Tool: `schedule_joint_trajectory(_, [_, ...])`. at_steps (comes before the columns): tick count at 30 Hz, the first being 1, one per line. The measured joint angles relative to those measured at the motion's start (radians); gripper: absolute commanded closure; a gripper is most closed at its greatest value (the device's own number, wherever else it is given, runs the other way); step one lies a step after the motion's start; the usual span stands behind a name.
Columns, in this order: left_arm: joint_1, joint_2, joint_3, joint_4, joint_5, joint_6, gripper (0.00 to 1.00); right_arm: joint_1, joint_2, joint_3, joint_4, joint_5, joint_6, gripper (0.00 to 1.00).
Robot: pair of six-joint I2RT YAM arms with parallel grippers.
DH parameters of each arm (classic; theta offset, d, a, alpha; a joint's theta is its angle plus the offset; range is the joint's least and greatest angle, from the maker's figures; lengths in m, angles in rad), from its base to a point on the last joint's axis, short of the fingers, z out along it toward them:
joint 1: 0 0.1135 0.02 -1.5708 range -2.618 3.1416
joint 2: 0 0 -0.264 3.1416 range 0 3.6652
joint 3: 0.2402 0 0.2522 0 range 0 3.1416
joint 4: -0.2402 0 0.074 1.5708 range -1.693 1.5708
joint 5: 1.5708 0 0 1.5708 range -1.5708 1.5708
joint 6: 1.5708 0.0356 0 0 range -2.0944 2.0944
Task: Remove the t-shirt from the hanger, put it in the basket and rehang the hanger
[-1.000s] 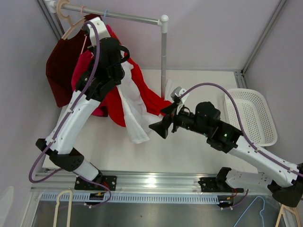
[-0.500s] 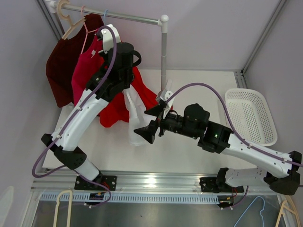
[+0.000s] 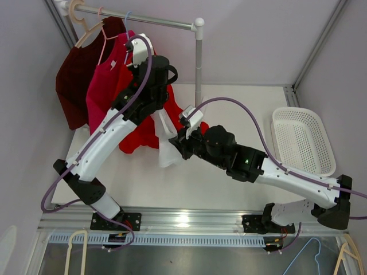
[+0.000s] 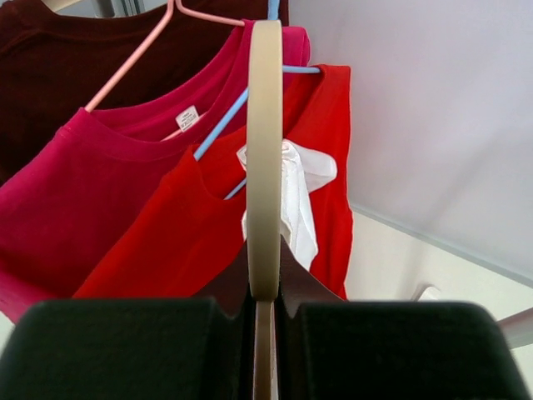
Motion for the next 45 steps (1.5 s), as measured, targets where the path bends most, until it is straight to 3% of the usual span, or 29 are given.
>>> schedule_joint_trajectory(8, [0.034, 0.032, -0.012, 0.038, 0.038, 0.008, 0.99, 0.099, -0.119, -0.012, -0.092, 0.087, 0.010, 1.00])
schedule_joint_trajectory(16, [0.076, 0.180, 0.113, 0.057, 0.080, 0.048, 0.99, 0.274, -0.262, -0.085, -0.177, 0.246, 0.079, 1.00])
schedule_joint_trajectory(23, [0.076, 0.261, 0.251, 0.039, 0.103, 0.104, 0.99, 0.298, -0.203, -0.290, -0.093, 0.266, 0.197, 1.00])
schedule_joint_trajectory(28, [0.076, 0.233, 0.280, -0.150, 0.215, 0.002, 0.99, 0.253, -0.088, -0.330, -0.048, 0.266, 0.245, 1.00])
schedule_joint_trajectory(32, [0.063, 0.112, 0.199, -0.290, 0.365, -0.112, 0.99, 0.077, -0.082, -0.328, -0.005, 0.188, 0.253, 1.00])
schedule_joint_trajectory(39, [0.004, -0.351, -0.123, -0.408, 0.649, -0.176, 0.99, -0.174, -0.055, -0.239, -0.024, 0.127, 0.256, 1.00])
schedule_joint_trajectory(45, [0.008, -0.671, -0.248, -0.423, 0.688, -0.172, 0.99, -0.307, -0.065, -0.208, -0.079, 0.088, 0.267, 1.00])
